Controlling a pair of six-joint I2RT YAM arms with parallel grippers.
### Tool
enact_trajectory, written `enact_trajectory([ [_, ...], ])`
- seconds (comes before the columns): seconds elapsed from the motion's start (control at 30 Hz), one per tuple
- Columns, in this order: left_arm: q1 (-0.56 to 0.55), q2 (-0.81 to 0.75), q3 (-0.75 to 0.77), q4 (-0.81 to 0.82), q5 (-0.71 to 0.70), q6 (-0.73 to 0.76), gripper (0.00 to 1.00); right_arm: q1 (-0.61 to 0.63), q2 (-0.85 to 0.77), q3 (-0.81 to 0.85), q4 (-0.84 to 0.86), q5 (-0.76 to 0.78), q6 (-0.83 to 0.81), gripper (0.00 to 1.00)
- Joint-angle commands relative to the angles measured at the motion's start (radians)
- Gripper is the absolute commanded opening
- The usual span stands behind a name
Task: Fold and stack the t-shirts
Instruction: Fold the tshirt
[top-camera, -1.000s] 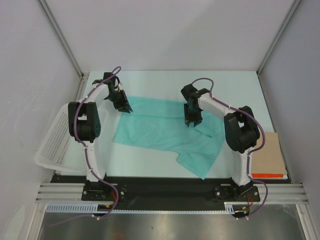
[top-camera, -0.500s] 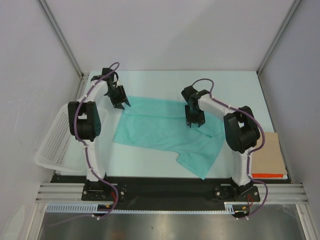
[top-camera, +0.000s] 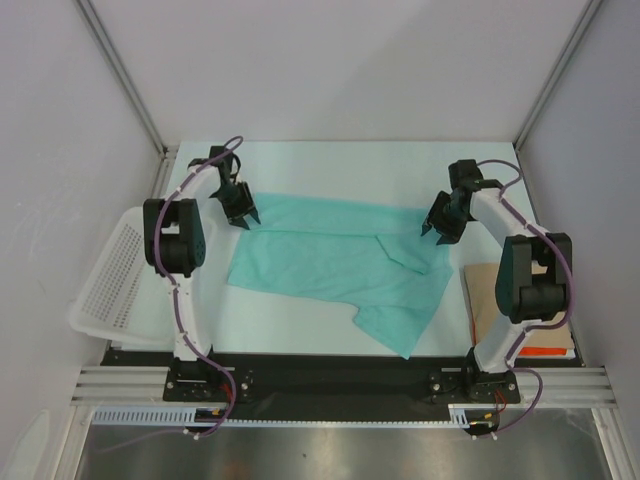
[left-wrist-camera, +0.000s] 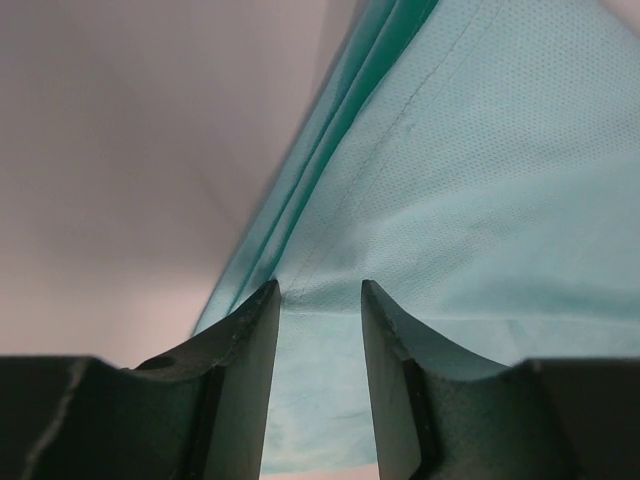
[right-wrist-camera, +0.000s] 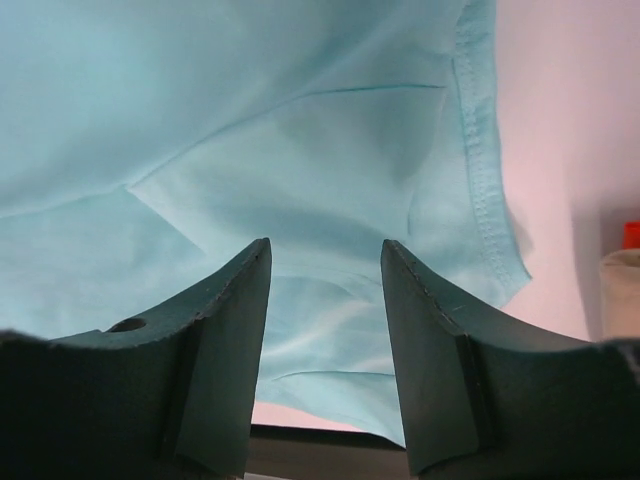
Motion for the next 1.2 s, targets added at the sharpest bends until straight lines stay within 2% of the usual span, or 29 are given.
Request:
enact_trajectory([
  [0.0, 0.007, -0.019, -0.002, 0.003, -0.014, -0.014, 0.43, -0.015, -0.025, -0.011, 0.058, -0.093, 0.043, 0.53],
  [0.3, 0.007, -0.102, -0.051, 0.006, -0.088, -0.018, 0.46, -0.082, -0.013, -0.037, 0.087, -0.141, 0.046, 0.53],
  [0.53, 0.008, -0.077, -0.056, 0.016, -0.062, -0.026, 0.43, -0.082, 0.0, -0.046, 0.097, -0.141, 0.049, 0.53],
  [0.7, 0.008, -0.026, 0.006, -0.002, -0.049, -0.028, 0.39, -0.117, 0.003, -0.043, 0.095, -0.146, 0.043, 0.53],
  [0.83, 0.008, -0.017, 0.007, 0.004, -0.048, -0.026, 0.29, -0.122, 0.006, -0.047, 0.095, -0.139, 0.043, 0.53],
  [0.97, 0.008, -0.016, 0.013, -0.002, -0.058, -0.02, 0.06, -0.14, 0.013, -0.064, 0.113, -0.176, 0.075, 0.55],
  [1.03, 0.008, -0.011, 0.019, -0.007, -0.058, -0.019, 0.01, -0.143, 0.015, -0.073, 0.127, -0.199, 0.089, 0.56],
  [1.17, 0.008, -0.002, 0.053, -0.017, -0.051, -0.014, 0.0, -0.145, -0.003, -0.127, 0.143, -0.241, 0.129, 0.55],
])
